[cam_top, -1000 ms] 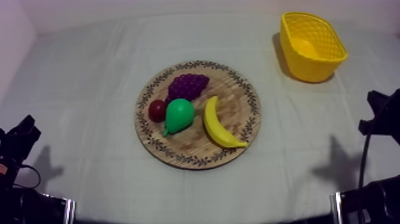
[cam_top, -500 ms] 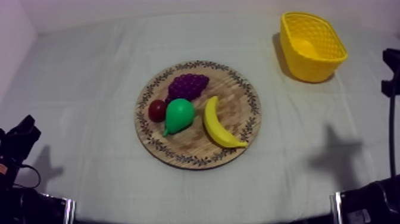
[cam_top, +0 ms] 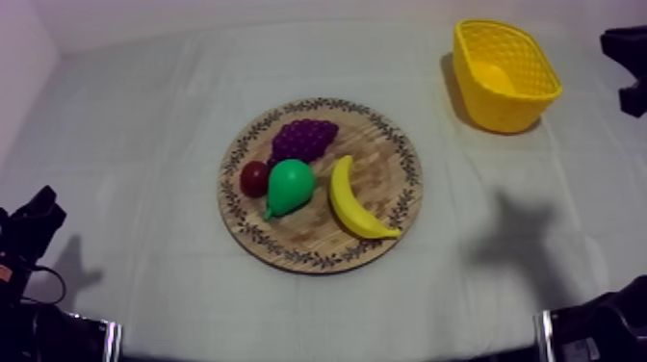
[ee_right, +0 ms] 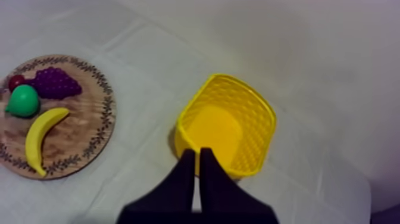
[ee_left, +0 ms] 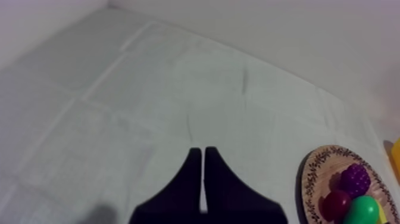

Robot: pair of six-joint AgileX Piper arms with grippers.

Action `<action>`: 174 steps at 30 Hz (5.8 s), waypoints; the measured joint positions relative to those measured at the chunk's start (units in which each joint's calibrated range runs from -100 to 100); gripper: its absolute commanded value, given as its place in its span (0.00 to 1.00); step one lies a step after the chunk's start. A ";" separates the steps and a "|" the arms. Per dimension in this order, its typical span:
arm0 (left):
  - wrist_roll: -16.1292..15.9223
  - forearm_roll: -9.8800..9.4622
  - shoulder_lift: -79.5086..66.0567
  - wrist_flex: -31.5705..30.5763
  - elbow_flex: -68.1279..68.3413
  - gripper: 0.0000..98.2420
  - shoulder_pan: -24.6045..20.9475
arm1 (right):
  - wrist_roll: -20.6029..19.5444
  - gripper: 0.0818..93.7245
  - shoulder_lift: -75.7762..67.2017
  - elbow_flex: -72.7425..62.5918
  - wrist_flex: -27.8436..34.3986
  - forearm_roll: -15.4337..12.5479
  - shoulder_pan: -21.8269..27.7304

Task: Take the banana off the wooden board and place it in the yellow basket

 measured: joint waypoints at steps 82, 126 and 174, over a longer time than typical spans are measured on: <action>0.00 0.00 0.00 0.00 0.00 0.00 0.00 | -22.28 0.25 43.39 -27.40 26.11 -0.71 -25.90; 0.00 0.00 0.00 0.00 0.00 0.00 0.00 | -21.30 0.67 57.61 -24.01 18.27 -6.56 -25.43; 0.00 0.00 0.00 0.00 0.00 0.00 0.00 | -16.83 0.57 85.82 -31.63 1.22 -9.55 -21.74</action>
